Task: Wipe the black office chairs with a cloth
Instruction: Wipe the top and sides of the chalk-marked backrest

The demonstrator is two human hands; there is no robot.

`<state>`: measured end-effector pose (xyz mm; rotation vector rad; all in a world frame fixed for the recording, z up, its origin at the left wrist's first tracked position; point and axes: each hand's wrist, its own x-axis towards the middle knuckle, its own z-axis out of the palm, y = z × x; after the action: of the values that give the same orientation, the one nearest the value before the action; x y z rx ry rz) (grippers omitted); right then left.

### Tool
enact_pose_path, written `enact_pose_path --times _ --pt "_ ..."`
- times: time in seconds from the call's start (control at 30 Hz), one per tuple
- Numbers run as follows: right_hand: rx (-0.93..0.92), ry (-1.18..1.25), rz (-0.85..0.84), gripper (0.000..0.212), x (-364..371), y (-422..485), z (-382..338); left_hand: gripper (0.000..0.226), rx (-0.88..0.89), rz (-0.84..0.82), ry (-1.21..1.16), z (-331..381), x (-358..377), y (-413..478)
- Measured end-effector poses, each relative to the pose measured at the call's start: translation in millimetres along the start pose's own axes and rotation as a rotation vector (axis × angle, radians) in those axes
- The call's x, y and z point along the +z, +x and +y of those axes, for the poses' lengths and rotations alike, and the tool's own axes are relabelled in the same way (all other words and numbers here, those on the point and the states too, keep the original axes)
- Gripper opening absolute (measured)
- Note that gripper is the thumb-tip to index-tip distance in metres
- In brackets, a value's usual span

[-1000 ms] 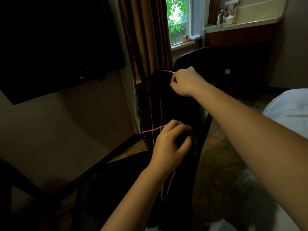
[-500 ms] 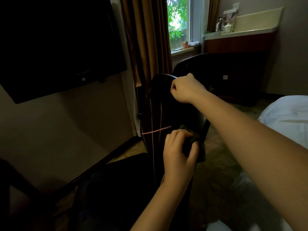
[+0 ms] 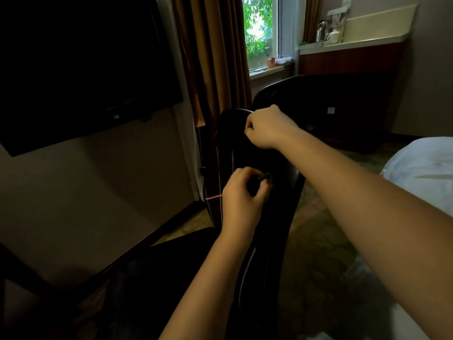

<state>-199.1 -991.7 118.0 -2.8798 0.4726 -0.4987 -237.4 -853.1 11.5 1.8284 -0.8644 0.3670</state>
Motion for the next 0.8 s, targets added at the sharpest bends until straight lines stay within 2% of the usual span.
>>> enact_pose_path --times 0.1,0.27,0.37,0.57,0.8 --pt "0.007 0.015 0.009 0.028 1.5 3.5 2.6 0.012 -0.038 -0.008 0.043 -10.6 3.2 27.8" --pt "0.006 0.033 0.026 0.027 3.2 9.6 5.7 0.002 -0.127 0.016 0.057 -31.9 13.6 53.0" --pt "0.001 0.050 0.029 0.027 2.8 14.2 6.7 0.006 -0.133 0.022 0.046 -34.3 12.2 51.6" --pt "-0.005 0.071 0.020 0.026 2.3 18.5 9.4 0.012 0.005 0.011 -0.035 -16.3 10.0 16.8" --pt "-0.032 0.075 0.020 0.022 1.6 11.8 12.2 0.022 0.124 -0.072 -0.006 -1.8 1.3 -26.9"
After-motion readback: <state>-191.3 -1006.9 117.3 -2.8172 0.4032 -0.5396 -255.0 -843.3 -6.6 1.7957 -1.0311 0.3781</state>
